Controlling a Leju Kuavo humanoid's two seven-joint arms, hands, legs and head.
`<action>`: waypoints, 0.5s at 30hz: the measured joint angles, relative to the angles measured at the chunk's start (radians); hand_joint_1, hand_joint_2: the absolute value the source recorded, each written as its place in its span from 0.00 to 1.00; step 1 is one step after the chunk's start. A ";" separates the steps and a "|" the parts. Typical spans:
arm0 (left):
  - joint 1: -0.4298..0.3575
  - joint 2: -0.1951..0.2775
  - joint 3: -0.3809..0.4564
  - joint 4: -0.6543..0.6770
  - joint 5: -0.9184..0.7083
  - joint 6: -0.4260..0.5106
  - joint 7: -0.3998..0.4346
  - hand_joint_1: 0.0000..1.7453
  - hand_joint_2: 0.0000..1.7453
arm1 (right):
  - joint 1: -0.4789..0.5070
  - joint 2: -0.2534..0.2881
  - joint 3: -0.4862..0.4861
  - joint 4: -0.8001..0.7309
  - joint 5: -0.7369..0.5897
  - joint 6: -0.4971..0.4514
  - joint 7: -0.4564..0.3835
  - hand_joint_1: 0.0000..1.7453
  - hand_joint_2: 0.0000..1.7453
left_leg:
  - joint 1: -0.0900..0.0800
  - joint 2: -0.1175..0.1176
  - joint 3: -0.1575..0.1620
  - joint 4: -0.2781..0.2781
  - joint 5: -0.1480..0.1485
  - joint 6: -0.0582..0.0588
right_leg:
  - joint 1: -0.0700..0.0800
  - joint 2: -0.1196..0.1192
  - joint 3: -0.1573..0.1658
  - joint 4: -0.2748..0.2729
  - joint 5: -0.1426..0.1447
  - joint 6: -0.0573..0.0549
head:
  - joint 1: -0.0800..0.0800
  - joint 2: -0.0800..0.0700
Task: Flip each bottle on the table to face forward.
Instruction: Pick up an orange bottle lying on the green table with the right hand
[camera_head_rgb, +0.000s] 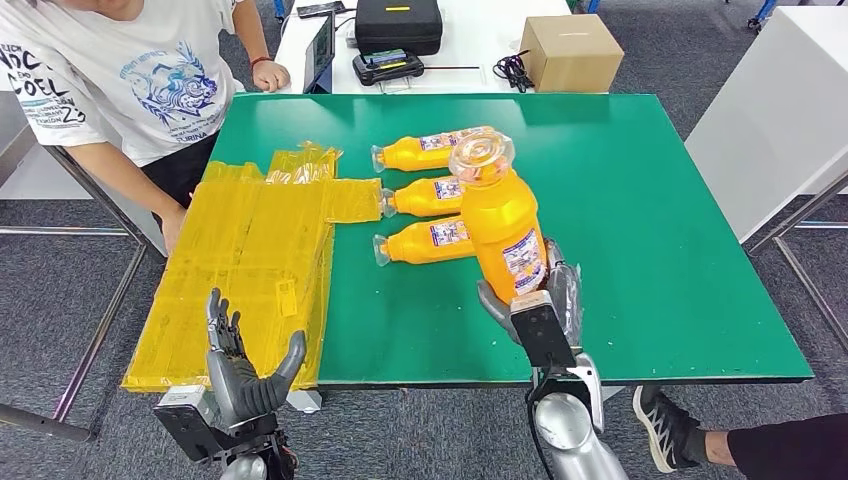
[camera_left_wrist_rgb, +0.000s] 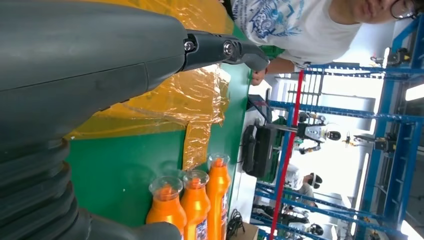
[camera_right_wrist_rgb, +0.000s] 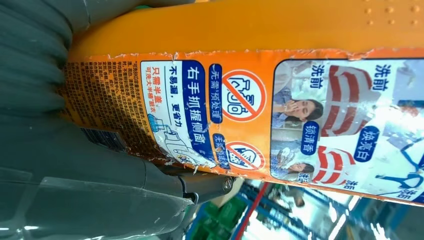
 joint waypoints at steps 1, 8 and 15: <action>0.000 0.000 0.000 0.000 0.005 -0.011 0.002 0.00 1.00 | 0.006 0.006 -0.008 -0.008 -0.004 -0.006 -0.007 1.00 1.00 | 0.000 0.000 0.000 0.000 0.000 0.000 | 0.000 0.000 0.000 0.000 0.000 0.000 | 0.000 0.000; -0.010 0.014 -0.054 0.008 0.097 -0.288 0.103 0.00 1.00 | 0.035 0.039 -0.043 -0.005 0.025 -0.012 -0.082 1.00 1.00 | 0.000 0.000 0.000 0.000 0.000 0.000 | 0.000 0.000 0.000 0.000 0.000 0.000 | 0.000 0.000; -0.034 0.039 -0.147 0.027 0.161 -0.471 0.184 0.00 1.00 | 0.048 0.126 -0.006 0.232 0.055 -0.006 -0.181 1.00 1.00 | 0.001 0.002 0.000 0.000 0.000 0.000 | 0.000 0.001 -0.001 0.000 0.000 0.000 | 0.000 0.000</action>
